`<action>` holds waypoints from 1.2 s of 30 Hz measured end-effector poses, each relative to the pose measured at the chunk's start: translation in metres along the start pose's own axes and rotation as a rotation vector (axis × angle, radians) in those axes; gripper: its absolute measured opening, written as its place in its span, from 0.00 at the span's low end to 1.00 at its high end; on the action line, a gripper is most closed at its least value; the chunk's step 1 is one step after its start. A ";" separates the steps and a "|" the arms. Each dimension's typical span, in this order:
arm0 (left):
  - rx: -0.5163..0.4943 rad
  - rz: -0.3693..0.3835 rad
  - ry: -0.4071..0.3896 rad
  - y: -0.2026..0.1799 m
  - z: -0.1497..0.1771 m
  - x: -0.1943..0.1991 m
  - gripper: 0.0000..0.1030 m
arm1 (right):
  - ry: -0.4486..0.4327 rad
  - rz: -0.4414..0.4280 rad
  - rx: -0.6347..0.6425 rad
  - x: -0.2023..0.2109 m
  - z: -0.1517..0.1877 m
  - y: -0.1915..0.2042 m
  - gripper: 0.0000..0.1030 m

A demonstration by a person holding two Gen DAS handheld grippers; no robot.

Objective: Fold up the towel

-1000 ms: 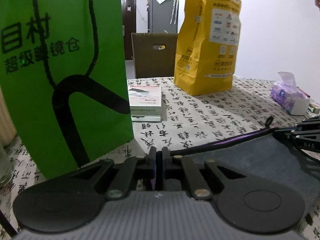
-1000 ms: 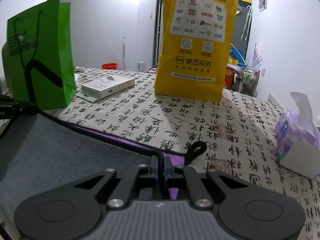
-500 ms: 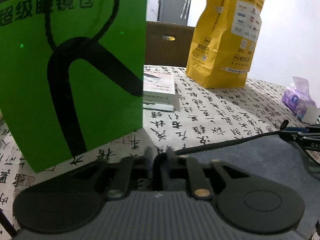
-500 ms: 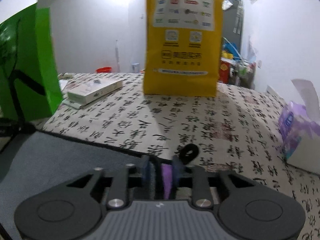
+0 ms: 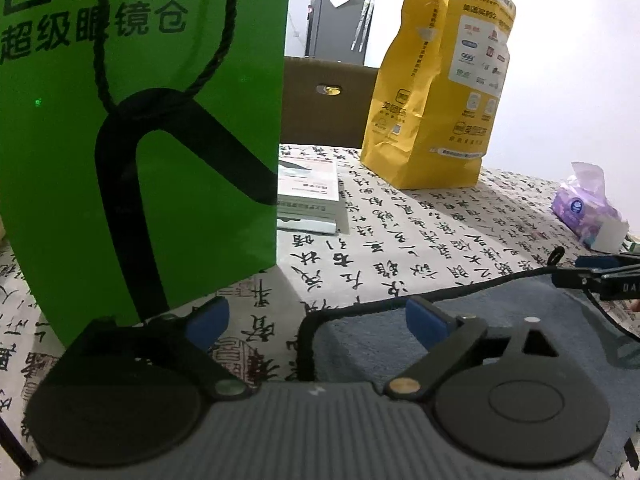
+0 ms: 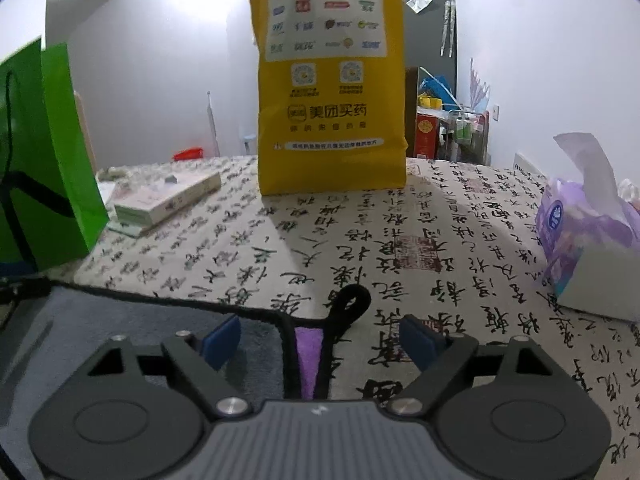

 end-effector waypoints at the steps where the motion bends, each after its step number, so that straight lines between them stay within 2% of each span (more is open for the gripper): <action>1: -0.001 0.002 0.000 0.000 0.000 0.000 0.97 | -0.011 -0.008 -0.007 0.002 0.000 -0.001 0.84; 5: -0.005 -0.039 0.003 -0.001 0.002 0.004 1.00 | -0.022 -0.028 -0.023 0.010 0.004 -0.001 0.84; 15: -0.014 -0.072 -0.008 -0.005 0.021 0.025 1.00 | -0.032 -0.051 -0.040 0.039 0.026 0.002 0.87; 28: 0.055 -0.075 -0.037 -0.015 0.056 0.073 1.00 | -0.031 -0.088 -0.069 0.079 0.065 0.017 0.90; 36: 0.058 -0.066 -0.058 -0.025 0.075 0.102 1.00 | -0.034 -0.113 -0.089 0.102 0.089 0.027 0.91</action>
Point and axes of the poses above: each gripper's, at about its wrist camera, not at the fingertips, and x roughly against the way its jaws point, y to its left, z to its underside, the point moved 7 cm from there along -x, roughly the way its jaws point, and after that the axes turned 13 degrees about y, right-handed, at the moved point
